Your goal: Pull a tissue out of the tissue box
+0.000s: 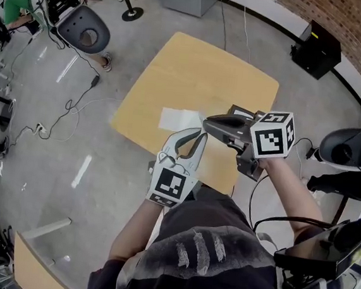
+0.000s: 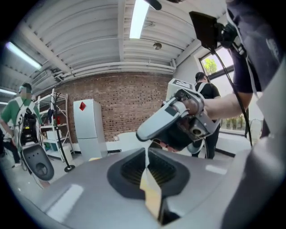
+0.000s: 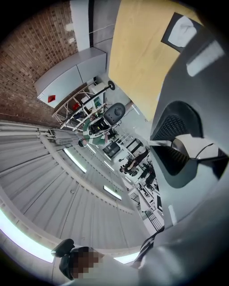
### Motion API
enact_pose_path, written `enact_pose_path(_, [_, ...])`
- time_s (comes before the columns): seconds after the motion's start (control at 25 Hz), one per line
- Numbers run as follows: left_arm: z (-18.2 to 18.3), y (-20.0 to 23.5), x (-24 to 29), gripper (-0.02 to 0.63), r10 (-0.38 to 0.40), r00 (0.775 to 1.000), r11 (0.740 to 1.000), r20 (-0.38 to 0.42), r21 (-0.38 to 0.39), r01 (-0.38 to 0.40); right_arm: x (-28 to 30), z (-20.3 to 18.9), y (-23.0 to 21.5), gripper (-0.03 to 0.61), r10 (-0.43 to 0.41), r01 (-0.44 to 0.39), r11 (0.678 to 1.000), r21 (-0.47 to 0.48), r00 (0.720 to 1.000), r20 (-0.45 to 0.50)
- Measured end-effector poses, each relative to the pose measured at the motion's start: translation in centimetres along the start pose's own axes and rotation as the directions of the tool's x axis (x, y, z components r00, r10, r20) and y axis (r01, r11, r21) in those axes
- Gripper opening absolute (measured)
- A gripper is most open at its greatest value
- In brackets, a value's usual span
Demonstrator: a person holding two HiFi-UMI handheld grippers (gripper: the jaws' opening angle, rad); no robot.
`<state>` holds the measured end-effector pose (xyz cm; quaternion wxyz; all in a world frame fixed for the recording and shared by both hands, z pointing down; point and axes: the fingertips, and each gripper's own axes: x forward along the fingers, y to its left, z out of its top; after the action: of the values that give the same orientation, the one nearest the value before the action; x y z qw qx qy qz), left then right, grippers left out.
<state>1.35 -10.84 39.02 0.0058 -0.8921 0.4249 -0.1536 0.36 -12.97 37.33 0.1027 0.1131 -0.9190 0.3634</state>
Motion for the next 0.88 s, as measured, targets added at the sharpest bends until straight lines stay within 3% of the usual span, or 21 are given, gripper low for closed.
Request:
enact_pose_path(0.08, [0.6, 1.0, 0.7, 0.008, -0.003, 1.0, 0.996, 0.021, -0.087, 0.005, -0.1, 1.0, -0.8, 0.109, 0.031, -0.032, 0.999, 0.027, 0.999, 0.014])
enact_pose_path(0.16, [1.3, 2.2, 1.1, 0.006, -0.007, 0.998, 0.975, 0.07, -0.223, 0.022, -0.4, 2.0, -1.5, 0.145, 0.052, -0.053, 0.997, 0.051, 0.998, 0.029])
enact_pose_path(0.28, [1.9, 4.3, 0.4, 0.006, 0.015, 0.984, 0.883, 0.178, -0.465, 0.071, -1.0, 2.4, -2.3, 0.196, 0.052, -0.054, 0.997, 0.048, 0.998, 0.048])
enact_pose_path(0.36, [2.2, 5.6, -0.2, 0.006, 0.043, 0.971, 0.813, 0.237, -0.573, 0.104, -1.7, 2.2, -3.1, 0.213, 0.048, -0.052, 0.997, 0.06, 0.997, 0.066])
enact_pose_path(0.6, [3.5, 7.7, -0.5, 0.006, 0.104, 0.921, 0.657, 0.376, -0.721, 0.22, -2.3, -1.4, -7.3, 0.222, 0.084, -0.094, 0.968, 0.233, 0.995, 0.053])
enact_pose_path(0.68, [4.0, 7.8, -0.6, 0.006, 0.123, 0.901, 0.619, 0.416, -0.742, 0.258, -1.6, -2.3, -7.5, 0.247, 0.164, -0.186, 0.925, 0.331, 0.982, 0.094])
enact_pose_path(0.72, [4.2, 7.8, -0.6, 0.006, 0.13, 0.892, 0.602, 0.433, -0.749, 0.275, -1.3, -2.5, -7.3, 0.26, 0.223, -0.259, 0.887, 0.383, 0.965, 0.138])
enact_pose_path(0.84, [4.7, 8.1, -1.0, 0.006, 0.162, 0.857, 0.532, 0.489, -0.775, 0.342, -0.2, -3.0, -6.8, 0.308, 0.372, -0.464, 0.734, 0.497, 0.886, 0.278])
enact_pose_path(0.88, [5.0, 8.3, -1.2, 0.006, 0.176, 0.84, 0.504, 0.513, -0.78, 0.371, 0.2, -3.1, -6.8, 0.307, 0.396, -0.501, 0.698, 0.511, 0.865, 0.308])
